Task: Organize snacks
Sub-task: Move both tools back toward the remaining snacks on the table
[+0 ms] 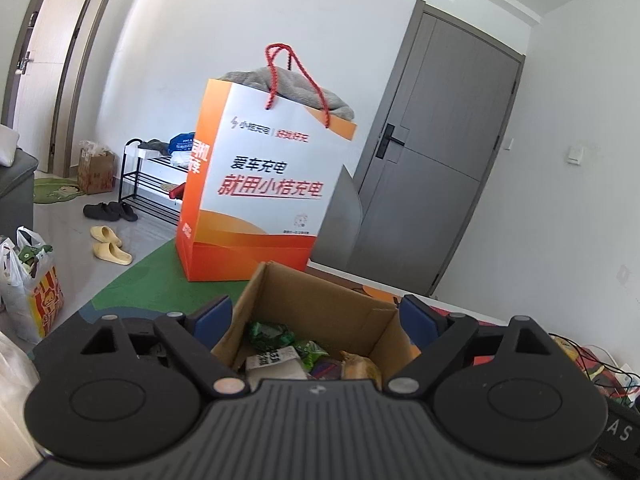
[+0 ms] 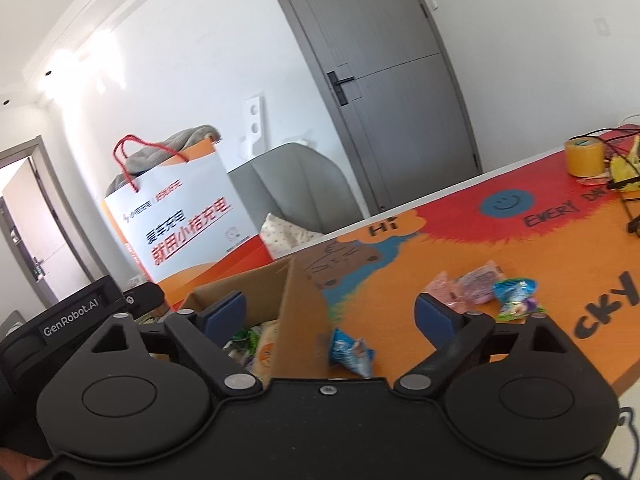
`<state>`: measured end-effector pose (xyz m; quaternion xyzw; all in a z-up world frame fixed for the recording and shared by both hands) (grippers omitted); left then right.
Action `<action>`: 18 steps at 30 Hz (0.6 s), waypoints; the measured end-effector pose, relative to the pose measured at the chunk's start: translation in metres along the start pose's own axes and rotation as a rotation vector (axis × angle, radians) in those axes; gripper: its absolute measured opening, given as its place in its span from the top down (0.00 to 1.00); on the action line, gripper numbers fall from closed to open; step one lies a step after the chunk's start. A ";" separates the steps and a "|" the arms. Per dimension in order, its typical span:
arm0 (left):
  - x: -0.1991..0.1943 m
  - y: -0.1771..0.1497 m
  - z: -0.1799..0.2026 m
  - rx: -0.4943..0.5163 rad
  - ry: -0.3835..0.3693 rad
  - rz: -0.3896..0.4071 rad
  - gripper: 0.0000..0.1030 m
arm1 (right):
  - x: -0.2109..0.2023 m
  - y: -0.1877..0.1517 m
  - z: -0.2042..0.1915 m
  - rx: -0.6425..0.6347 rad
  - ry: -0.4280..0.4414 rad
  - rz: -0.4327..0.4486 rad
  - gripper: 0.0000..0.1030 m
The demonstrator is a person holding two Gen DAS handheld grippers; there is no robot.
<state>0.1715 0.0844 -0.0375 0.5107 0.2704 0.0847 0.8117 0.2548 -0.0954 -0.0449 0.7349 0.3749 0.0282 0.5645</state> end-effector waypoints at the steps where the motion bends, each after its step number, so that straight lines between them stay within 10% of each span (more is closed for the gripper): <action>1: 0.000 -0.002 0.004 0.001 -0.008 -0.010 0.13 | -0.002 0.001 0.006 0.005 -0.010 0.001 0.09; 18: 0.002 -0.042 0.088 0.108 -0.141 -0.153 0.13 | -0.031 0.013 0.096 0.113 -0.121 0.056 0.09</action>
Point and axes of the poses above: each gripper's, at about its wrist camera, not at the fingertips, and x roughly the way its jaws point, z to its right, y to its top, the point moved 8 cm from there along x, roughly the way its jaws point, and after that the axes turned 2 degrees about -x, right-handed, at the moved point
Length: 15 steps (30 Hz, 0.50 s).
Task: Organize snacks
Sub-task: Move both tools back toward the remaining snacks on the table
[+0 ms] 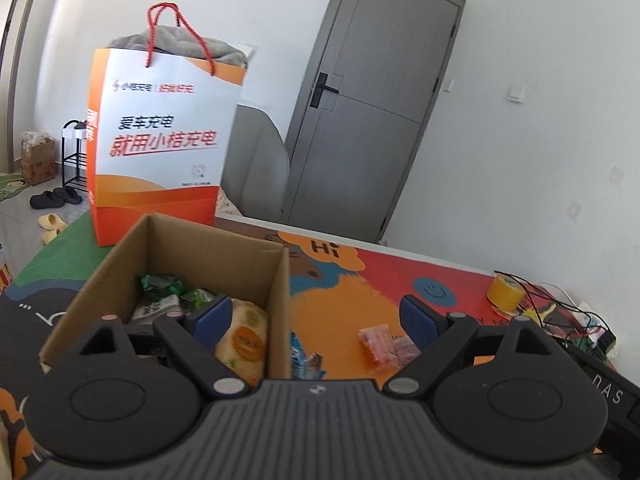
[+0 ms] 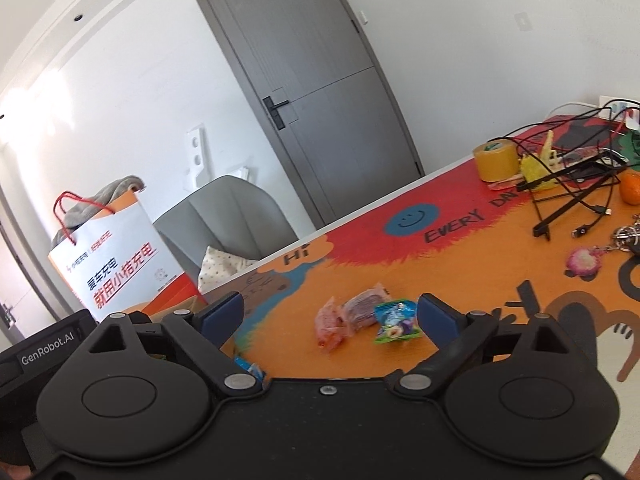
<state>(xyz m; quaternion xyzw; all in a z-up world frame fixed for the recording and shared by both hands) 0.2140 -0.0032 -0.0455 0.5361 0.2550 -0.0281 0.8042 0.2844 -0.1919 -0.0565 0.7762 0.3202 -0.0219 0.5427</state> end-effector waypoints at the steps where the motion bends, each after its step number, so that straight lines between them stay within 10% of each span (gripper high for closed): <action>1: 0.004 0.000 0.004 0.005 0.000 -0.006 0.13 | 0.000 0.001 0.005 0.009 -0.005 0.001 0.09; 15: 0.057 -0.038 0.051 0.047 0.070 -0.103 0.13 | 0.012 -0.002 0.072 0.123 -0.060 -0.017 0.09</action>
Point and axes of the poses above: each gripper's, at about its wrist camera, not at the fingertips, and x roughly the way its jaws point, z to its right, y to its top, the point moved 8 cm from there along x, roughly the way its jaws point, and after that the axes turned 2 degrees about -x, right-handed, at the moved point
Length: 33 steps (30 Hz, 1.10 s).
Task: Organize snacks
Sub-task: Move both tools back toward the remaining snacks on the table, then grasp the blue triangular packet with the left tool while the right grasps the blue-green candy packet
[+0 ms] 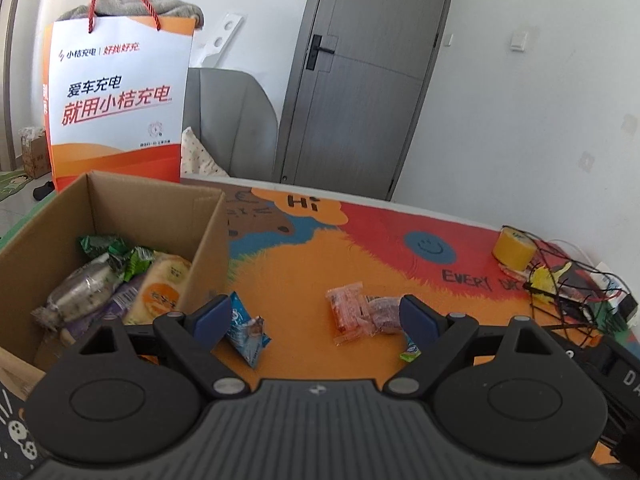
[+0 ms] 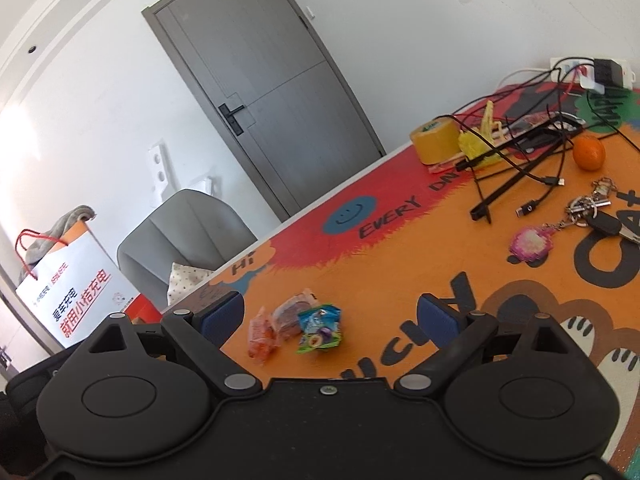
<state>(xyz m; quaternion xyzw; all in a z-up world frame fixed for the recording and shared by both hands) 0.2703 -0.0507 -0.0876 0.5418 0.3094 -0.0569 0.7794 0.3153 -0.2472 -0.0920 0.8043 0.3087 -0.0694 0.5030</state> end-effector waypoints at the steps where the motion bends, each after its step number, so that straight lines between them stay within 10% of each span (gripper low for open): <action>1: 0.004 -0.002 0.001 -0.005 0.008 -0.007 0.13 | 0.002 0.000 0.003 0.003 0.000 -0.003 0.09; 33: 0.061 -0.028 -0.007 -0.070 0.252 -0.015 0.13 | 0.072 -0.013 0.002 -0.069 0.042 -0.169 0.15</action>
Point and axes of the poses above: each gripper's, at about its wrist camera, not at the fingertips, and x roughly the way its jaws point, z to its right, y to its top, the point moved 8 cm from there along x, roughly the way its jaws point, and after that the axes turned 2 degrees about -x, right-handed, at the moved point
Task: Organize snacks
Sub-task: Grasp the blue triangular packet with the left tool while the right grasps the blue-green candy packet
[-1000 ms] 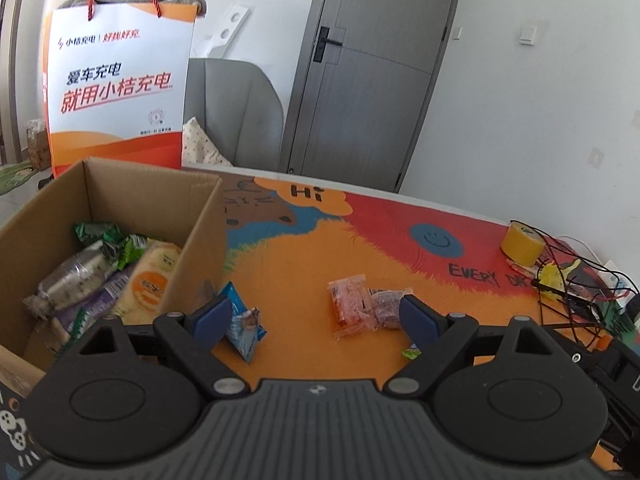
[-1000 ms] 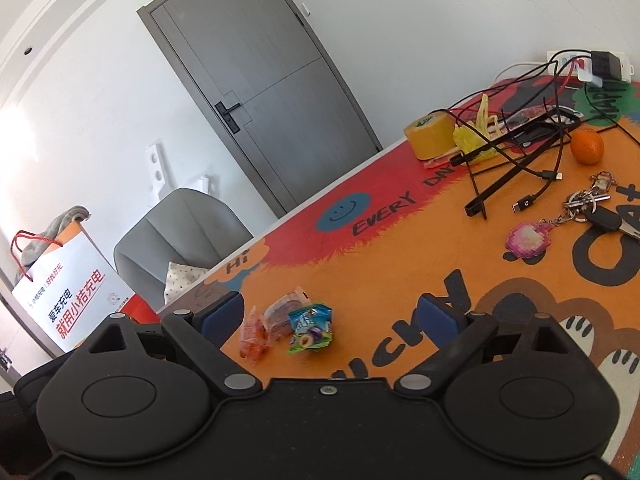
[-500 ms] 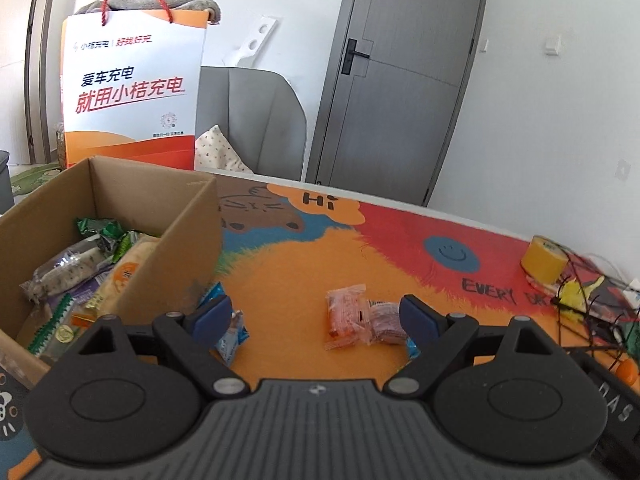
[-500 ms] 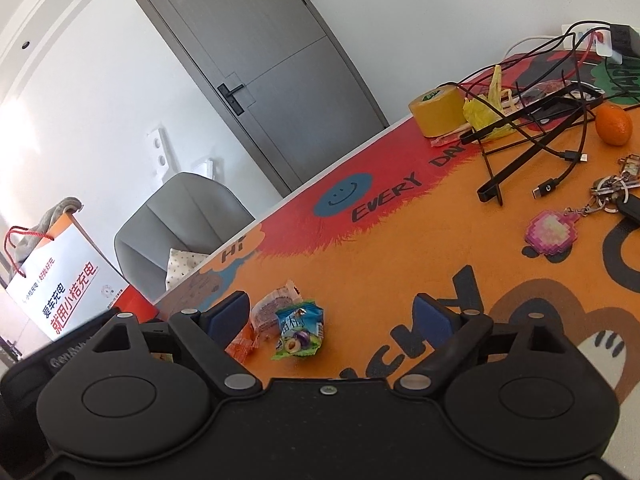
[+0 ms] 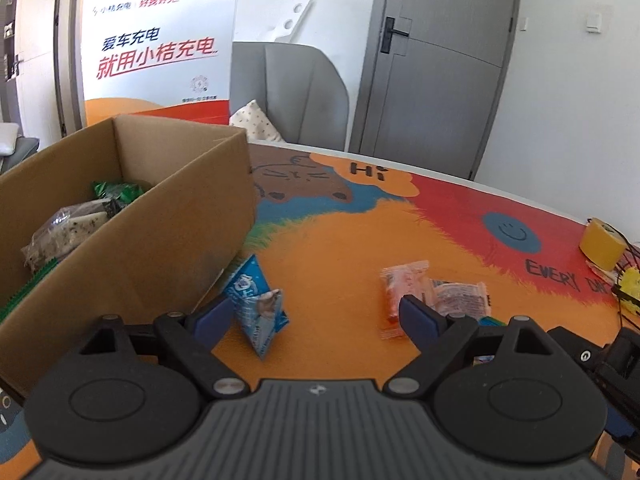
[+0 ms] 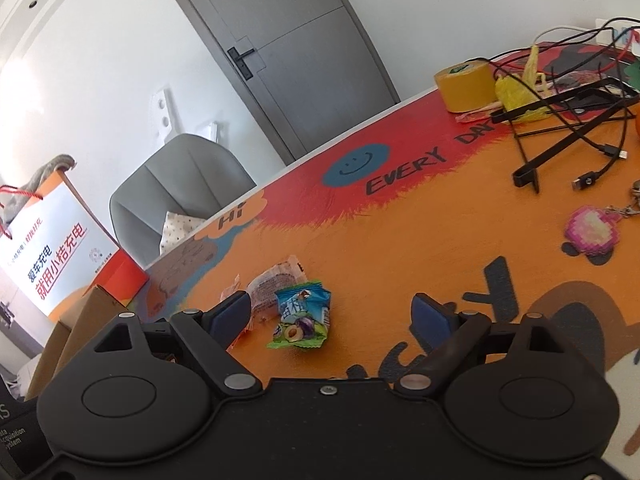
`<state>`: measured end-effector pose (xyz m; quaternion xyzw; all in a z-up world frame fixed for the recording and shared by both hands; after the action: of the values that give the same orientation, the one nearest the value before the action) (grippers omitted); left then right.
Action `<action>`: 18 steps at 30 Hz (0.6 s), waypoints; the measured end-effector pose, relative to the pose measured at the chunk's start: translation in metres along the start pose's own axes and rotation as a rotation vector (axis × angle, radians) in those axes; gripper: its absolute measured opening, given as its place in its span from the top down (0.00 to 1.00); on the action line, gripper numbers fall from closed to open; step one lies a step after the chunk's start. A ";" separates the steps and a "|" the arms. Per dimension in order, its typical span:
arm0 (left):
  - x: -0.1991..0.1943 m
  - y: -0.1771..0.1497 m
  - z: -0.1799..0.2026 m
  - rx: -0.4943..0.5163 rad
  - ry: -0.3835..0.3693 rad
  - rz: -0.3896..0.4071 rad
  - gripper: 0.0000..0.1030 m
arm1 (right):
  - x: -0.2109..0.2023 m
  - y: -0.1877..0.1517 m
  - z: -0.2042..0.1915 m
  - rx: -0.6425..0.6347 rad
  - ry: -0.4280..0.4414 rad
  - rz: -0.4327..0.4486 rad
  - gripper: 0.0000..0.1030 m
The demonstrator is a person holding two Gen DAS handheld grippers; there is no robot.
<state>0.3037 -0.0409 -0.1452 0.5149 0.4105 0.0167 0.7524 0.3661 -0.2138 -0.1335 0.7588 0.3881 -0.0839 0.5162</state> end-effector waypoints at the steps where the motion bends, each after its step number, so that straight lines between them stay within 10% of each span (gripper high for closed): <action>1: 0.002 0.000 -0.003 -0.007 0.004 -0.001 0.13 | 0.002 0.000 -0.003 -0.008 -0.002 -0.004 0.16; 13: 0.032 0.002 -0.024 -0.077 0.036 -0.038 0.16 | 0.035 -0.006 -0.020 -0.056 -0.043 -0.062 0.33; 18: 0.037 0.002 -0.026 -0.074 0.049 -0.022 0.38 | 0.042 -0.007 -0.024 -0.083 -0.071 -0.062 0.45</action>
<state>0.3121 -0.0033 -0.1692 0.4817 0.4334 0.0363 0.7608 0.3841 -0.1713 -0.1499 0.7209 0.3958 -0.1105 0.5580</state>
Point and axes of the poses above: each gripper's, at about its wrist camera, not at the fingertips, and x roughly the way its jaws point, z to its right, y to its top, the point moved 8 cm from there along x, roughly the way its jaws point, and after that the axes turned 2 degrees about -x, right-handed, at the moved point
